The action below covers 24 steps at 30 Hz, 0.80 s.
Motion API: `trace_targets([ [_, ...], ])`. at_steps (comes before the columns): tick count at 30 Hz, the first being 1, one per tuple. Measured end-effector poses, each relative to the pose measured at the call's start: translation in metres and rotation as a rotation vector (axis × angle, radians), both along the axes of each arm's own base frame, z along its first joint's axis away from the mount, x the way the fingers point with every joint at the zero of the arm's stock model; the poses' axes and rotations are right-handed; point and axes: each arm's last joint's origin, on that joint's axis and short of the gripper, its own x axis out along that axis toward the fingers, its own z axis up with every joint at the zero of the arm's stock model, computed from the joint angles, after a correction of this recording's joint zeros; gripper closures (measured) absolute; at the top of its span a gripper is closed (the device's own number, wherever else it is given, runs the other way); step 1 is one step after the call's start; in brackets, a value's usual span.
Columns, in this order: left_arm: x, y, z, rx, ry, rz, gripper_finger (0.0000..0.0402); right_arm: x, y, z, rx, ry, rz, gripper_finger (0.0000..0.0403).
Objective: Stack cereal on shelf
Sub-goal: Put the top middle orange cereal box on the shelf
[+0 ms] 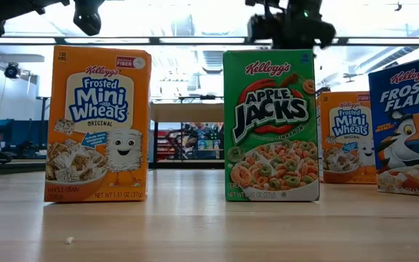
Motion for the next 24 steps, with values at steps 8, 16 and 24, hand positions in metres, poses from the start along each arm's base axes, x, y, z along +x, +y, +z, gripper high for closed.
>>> trace_targets([
  [8,0.000,0.000,0.000,0.006,0.001,0.002,0.0168,0.009,-0.001,0.049,-0.012,-0.150,0.010,0.0257],
  [16,0.000,0.000,0.000,0.000,0.000,0.000,0.0168,0.007,-0.007,0.107,-0.066,-0.319,-0.036,0.0257],
  [24,0.000,0.000,0.000,0.009,-0.002,0.004,0.0168,0.002,-0.036,0.130,-0.126,-0.404,-0.111,0.0257],
])
